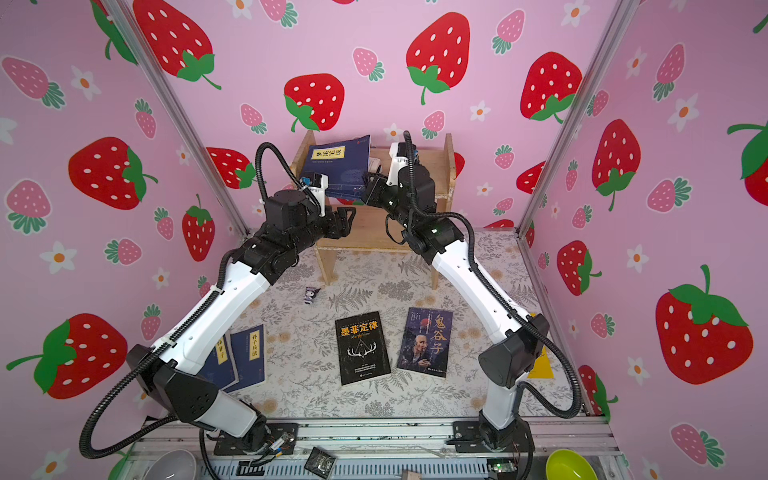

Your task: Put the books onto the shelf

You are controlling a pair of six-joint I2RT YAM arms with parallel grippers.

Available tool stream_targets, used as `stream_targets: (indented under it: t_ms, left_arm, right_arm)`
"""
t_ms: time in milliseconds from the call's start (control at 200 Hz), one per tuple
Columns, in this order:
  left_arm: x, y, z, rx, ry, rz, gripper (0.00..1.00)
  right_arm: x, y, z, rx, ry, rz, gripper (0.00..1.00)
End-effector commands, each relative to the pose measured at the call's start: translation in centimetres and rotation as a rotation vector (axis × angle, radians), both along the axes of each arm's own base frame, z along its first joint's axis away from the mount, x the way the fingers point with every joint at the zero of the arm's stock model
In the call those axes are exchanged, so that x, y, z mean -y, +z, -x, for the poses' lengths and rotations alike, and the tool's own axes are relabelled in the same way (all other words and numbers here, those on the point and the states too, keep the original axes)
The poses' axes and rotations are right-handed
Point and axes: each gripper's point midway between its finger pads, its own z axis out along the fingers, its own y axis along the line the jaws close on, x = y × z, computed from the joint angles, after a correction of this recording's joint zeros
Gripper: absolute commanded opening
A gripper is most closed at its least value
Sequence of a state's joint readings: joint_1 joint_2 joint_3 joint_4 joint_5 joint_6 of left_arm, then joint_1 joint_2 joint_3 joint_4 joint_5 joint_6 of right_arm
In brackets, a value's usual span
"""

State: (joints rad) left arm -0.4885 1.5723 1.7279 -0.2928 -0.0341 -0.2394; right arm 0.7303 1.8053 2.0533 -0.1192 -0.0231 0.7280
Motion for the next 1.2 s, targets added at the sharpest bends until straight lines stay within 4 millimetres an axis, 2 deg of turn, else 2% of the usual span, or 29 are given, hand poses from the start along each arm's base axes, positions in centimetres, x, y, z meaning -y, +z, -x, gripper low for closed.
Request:
stream_targets:
  t_ms: [0,175,415,620,860,930,970,990,1146,1191]
  left_arm:
    - [-0.2,3.6,0.1,0.044,0.034,0.083,0.75]
    - [0.0,3.6,-0.5,0.028,0.046,0.103,0.75]
    - [0.4,3.4,-0.9,0.009,0.042,0.100,0.75]
    - [0.4,3.5,-1.2,0.003,0.046,0.104,0.75]
    - [0.1,3.5,-1.1,0.007,0.062,0.103,0.75]
    - [-0.1,3.4,-0.9,0.005,0.067,0.099,0.76]
    - [-0.3,3.4,-0.8,0.005,0.071,0.094,0.76]
    - [-0.4,3.4,-0.7,0.007,0.075,0.092,0.76]
    - [-1.5,3.7,0.7,0.019,0.082,0.069,0.77]
    - [-1.9,4.2,1.5,0.029,0.076,0.061,0.77]
  right_arm:
    - [-0.7,0.8,1.4,0.031,0.050,-0.012,0.00]
    - [-0.8,0.1,1.7,0.012,0.067,-0.020,0.00]
    - [-0.5,0.9,2.3,0.026,0.072,-0.033,0.00]
    - [-0.9,0.3,2.7,0.017,0.083,-0.024,0.00]
    - [0.5,0.4,2.0,0.036,0.010,0.006,0.00]
    - [0.9,0.8,1.8,0.055,-0.009,0.011,0.16]
    - [1.3,1.2,1.7,0.067,-0.023,0.014,0.36]
    - [1.4,1.5,1.7,0.073,-0.030,0.013,0.43]
    - [3.5,3.2,1.4,0.118,-0.096,0.019,0.52]
    - [4.1,3.7,1.3,0.124,-0.122,0.025,0.60]
